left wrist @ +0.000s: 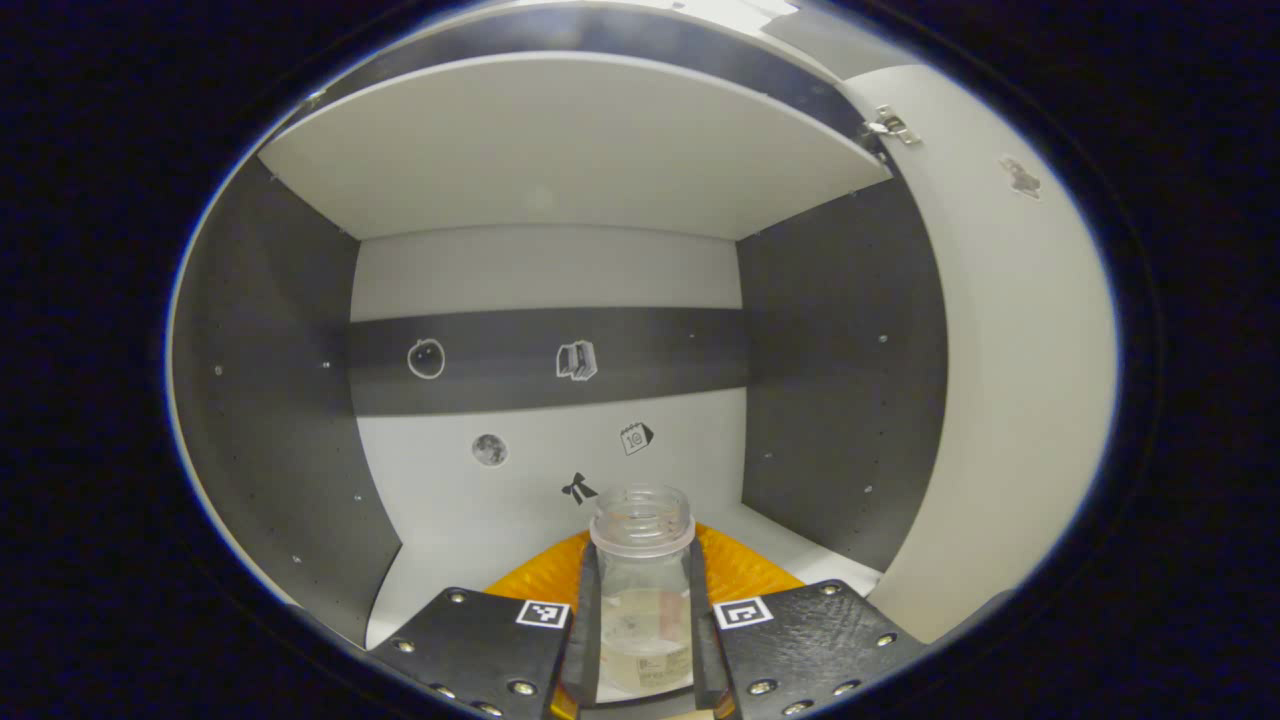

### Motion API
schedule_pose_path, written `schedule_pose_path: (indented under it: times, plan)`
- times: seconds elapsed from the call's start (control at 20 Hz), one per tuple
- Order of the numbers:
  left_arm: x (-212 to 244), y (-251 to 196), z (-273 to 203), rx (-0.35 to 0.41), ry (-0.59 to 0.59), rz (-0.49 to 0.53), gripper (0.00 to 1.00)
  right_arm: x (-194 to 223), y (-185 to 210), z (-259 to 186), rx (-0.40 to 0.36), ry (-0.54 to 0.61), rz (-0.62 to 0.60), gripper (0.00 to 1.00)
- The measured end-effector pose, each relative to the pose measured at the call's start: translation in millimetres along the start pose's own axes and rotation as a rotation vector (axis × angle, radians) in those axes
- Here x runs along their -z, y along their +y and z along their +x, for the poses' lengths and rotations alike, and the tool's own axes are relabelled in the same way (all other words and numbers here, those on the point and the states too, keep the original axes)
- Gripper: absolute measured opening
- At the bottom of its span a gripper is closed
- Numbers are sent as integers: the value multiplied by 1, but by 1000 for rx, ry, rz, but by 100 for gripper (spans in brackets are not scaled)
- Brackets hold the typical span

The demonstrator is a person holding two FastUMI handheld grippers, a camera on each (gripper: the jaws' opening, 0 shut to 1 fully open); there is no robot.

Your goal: Grasp the bottle in the cabinet with the left hand and place it on the coaster, then close the right door with the right hand and the left door with the left hand.

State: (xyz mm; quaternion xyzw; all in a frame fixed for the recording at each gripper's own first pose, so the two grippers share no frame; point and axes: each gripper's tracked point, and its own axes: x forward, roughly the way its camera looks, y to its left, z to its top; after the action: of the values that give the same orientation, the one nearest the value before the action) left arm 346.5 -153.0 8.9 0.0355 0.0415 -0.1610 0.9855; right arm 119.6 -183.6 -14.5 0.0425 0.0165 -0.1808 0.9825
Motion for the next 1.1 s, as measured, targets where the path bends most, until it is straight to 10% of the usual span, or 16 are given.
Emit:
schedule_pose_path:
  times: [0.55,1.1]
  plan:
    - [-33,-28,-114,130,-62,-44,39,-6,11,-14,-64,-12,-26,98]
    - [77,-48,-177,193,-9,-162,39,-15,20,-46,-81,-4,-75,96]
